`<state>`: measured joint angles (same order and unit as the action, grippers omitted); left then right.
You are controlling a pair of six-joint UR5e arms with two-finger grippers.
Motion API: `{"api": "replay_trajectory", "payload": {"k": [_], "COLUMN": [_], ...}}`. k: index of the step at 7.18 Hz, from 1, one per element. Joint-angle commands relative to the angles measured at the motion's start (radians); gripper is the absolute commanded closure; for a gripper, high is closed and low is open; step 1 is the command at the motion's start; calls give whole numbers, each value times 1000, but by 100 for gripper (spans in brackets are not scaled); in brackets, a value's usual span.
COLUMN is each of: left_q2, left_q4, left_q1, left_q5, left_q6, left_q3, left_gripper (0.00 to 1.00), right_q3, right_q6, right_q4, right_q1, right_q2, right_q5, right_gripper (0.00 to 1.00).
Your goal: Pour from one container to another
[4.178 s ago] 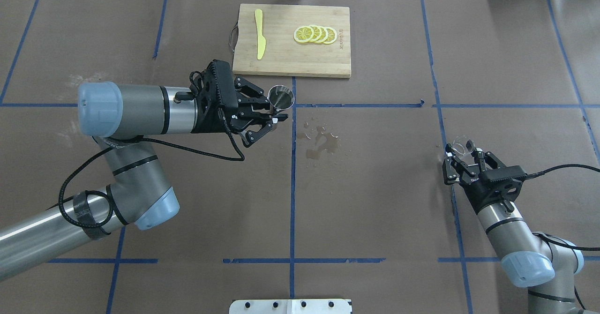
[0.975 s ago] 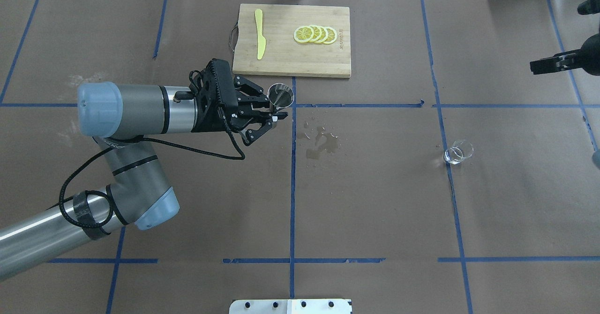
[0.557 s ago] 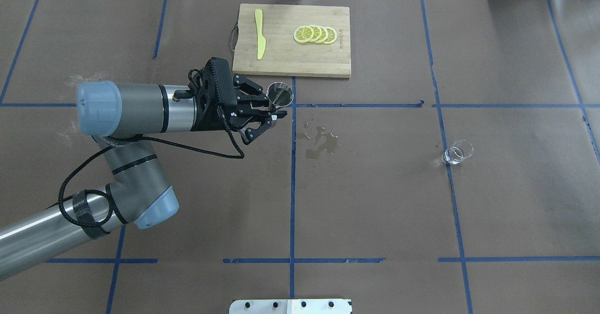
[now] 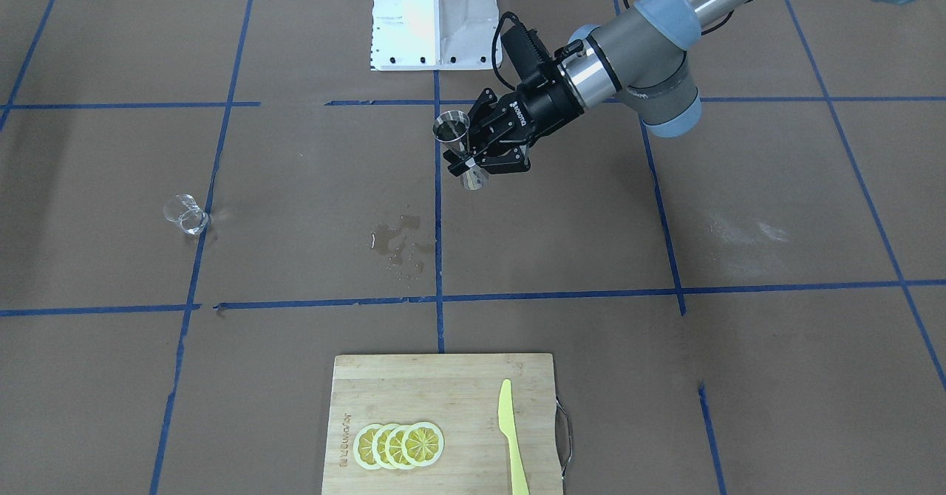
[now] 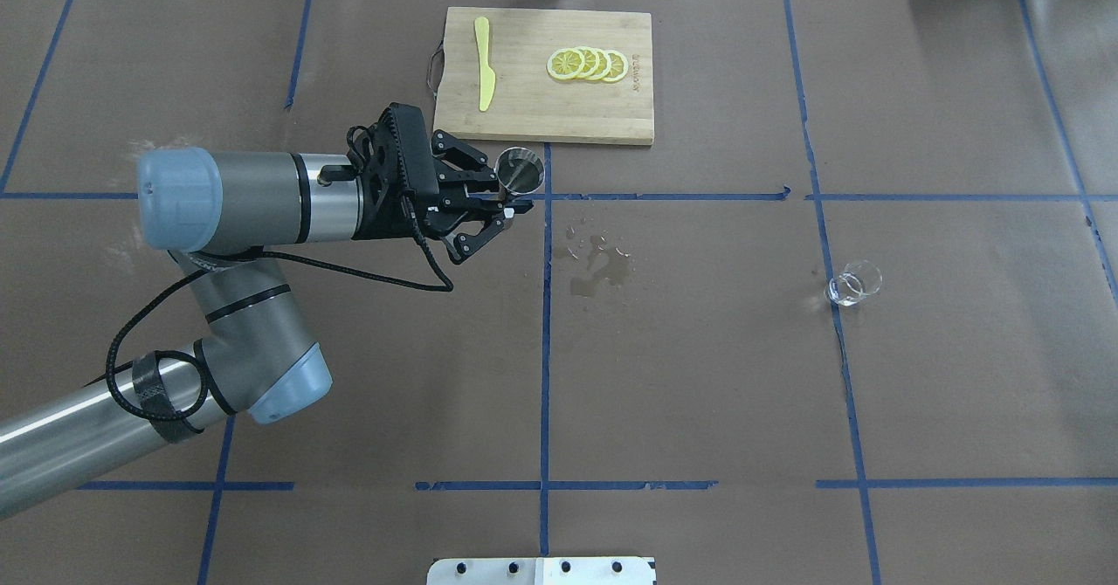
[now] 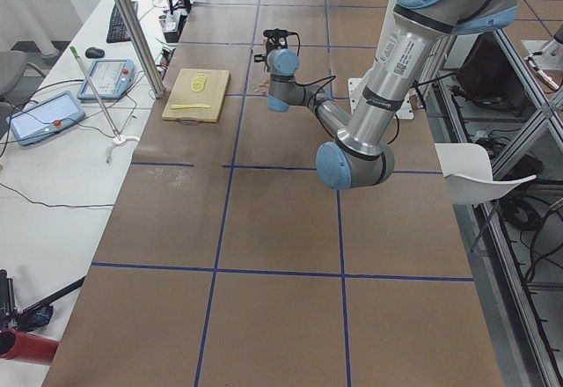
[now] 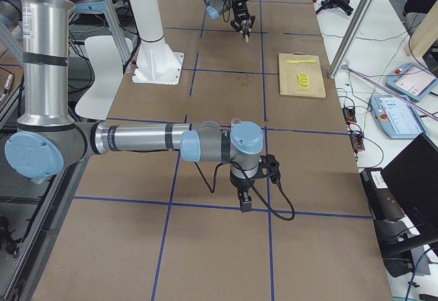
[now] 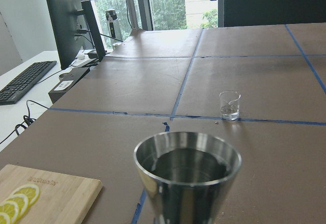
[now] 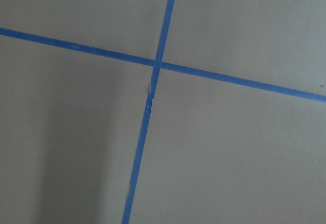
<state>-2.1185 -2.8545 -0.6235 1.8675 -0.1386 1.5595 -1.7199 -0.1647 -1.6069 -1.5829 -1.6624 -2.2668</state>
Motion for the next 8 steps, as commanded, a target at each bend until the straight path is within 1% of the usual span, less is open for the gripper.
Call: {"api": "replay_trajectory", "payload": {"k": [1,2,3,4,5,6,7,8], "left_q2": [35,81,136,196,280,345,391,400], "left_q4": [-2,-3,-49,-133,-211,-233,-232,-230], "left_q1": [-44,-73,-93,-111,-114,-114,-114,-113], "left_q5": [-1,-1,-2,-11,-80,-137,-224,-335], "left_q6": [-10,-16,-62,-93,-140,-197,-308,-422], "left_q3": [36,72,88,88,108,146,199,209], "left_gripper": [100,100,100,100,100,100,100,100], "right_q3": [3,3,3,3,2,2,2,2], "right_q6": [1,1,1,1,-1,-1,-1,-1], "right_q4": [-4,-2,-4,-4,-2,-2,-2,-2], "right_q1": [-12,-14,-14,-14,-14,-14,-14,-14], "right_q2": [-14,-16,-17,-20,-23,-23,-23,-23], "right_q5": [-31,-31,-31,-31,-31,-30,-30,-30], "right_gripper": [0,0,0,0,0,0,0,0]}}
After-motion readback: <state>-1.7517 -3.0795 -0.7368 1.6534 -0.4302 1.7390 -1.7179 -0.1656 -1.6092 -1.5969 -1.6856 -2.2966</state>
